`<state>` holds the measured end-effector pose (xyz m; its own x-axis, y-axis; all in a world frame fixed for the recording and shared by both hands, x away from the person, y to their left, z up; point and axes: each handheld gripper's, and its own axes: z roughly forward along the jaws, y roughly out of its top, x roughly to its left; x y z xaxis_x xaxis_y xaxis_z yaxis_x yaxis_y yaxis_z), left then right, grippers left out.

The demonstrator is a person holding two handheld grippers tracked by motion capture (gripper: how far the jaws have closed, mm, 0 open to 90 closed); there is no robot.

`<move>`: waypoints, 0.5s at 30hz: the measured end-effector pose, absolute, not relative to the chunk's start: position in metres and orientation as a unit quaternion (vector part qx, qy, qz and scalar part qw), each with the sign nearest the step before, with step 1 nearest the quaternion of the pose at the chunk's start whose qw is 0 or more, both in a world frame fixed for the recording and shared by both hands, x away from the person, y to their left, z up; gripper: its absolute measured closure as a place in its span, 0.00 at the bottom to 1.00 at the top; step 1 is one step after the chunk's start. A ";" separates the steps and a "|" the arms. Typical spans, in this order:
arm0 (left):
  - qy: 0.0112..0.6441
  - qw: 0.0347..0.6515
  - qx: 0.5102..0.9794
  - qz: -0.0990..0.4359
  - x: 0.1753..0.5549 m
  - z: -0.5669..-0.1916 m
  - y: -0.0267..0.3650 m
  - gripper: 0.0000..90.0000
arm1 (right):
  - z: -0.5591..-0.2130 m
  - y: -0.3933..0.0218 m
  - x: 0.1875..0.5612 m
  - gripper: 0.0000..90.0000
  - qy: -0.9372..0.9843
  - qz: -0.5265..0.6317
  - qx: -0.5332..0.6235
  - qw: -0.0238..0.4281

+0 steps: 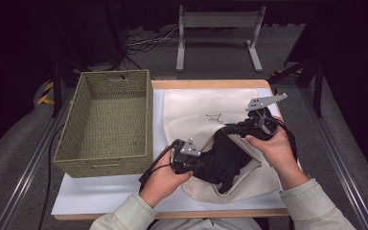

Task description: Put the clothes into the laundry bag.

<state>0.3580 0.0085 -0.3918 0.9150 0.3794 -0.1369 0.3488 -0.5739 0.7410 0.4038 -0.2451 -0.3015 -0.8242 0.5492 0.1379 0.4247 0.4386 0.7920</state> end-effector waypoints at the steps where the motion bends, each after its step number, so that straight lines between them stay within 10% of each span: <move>1: 0.205 0.419 0.884 0.015 0.357 -0.391 0.008 0.96 | -0.301 -0.245 0.404 0.98 0.845 0.445 0.288 0.070; 15: 0.179 0.458 0.870 0.035 0.358 -0.377 -0.023 0.96 | -0.297 -0.240 0.401 0.98 0.844 0.452 0.279 0.067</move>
